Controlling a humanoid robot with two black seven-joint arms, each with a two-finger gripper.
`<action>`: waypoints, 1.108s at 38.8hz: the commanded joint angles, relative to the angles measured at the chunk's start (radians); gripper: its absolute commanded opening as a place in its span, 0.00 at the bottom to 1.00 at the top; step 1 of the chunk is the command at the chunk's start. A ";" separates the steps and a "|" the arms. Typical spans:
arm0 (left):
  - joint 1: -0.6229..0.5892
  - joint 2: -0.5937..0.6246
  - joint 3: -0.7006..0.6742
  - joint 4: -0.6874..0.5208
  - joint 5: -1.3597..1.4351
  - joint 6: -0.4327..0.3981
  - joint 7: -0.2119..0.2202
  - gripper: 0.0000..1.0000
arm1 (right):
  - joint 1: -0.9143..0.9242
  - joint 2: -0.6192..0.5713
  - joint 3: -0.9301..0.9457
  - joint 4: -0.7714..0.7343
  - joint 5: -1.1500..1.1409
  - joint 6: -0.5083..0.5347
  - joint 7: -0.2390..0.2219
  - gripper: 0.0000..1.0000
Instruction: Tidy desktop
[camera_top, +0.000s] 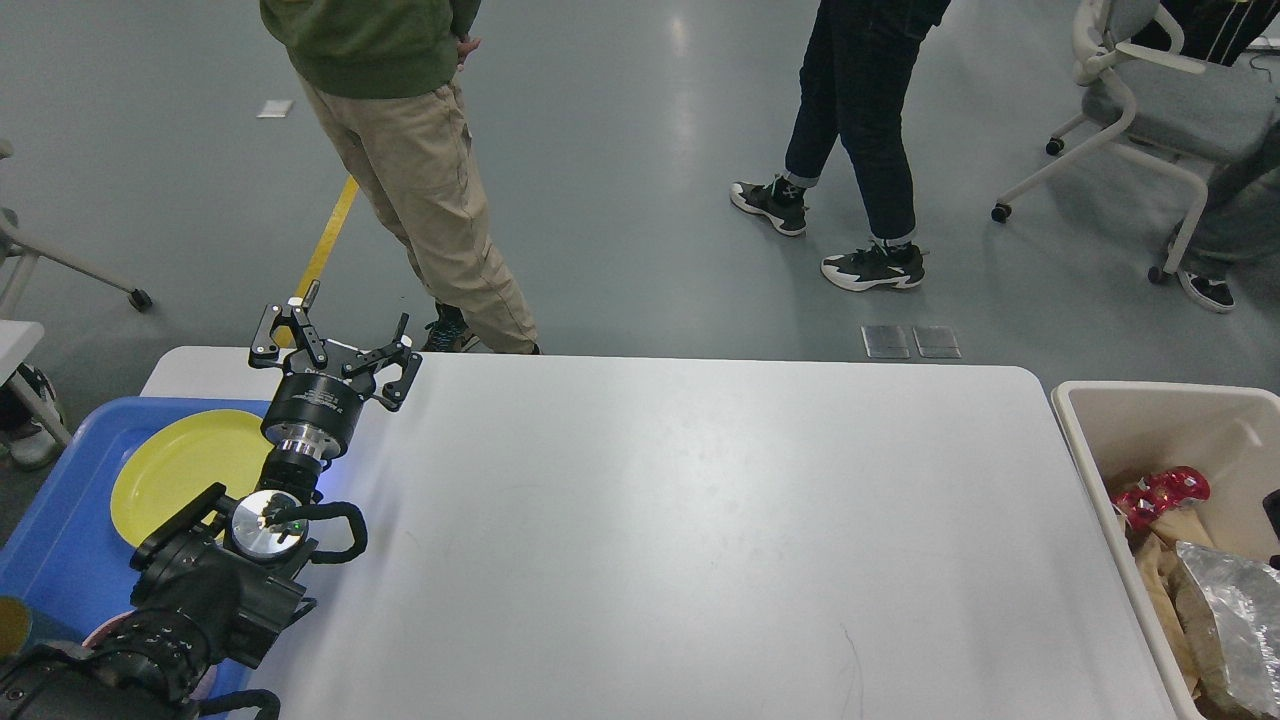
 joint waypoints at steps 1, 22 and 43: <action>0.000 0.000 0.000 0.001 0.000 0.000 0.000 0.96 | -0.017 0.006 0.001 -0.004 0.006 -0.007 -0.033 0.00; 0.000 0.000 0.000 0.001 0.000 0.000 0.000 0.96 | -0.016 0.087 -0.004 -0.003 0.004 0.001 -0.040 1.00; 0.000 0.000 0.000 0.001 0.000 0.000 0.000 0.96 | 0.004 0.052 0.025 -0.012 0.014 -0.018 -0.052 1.00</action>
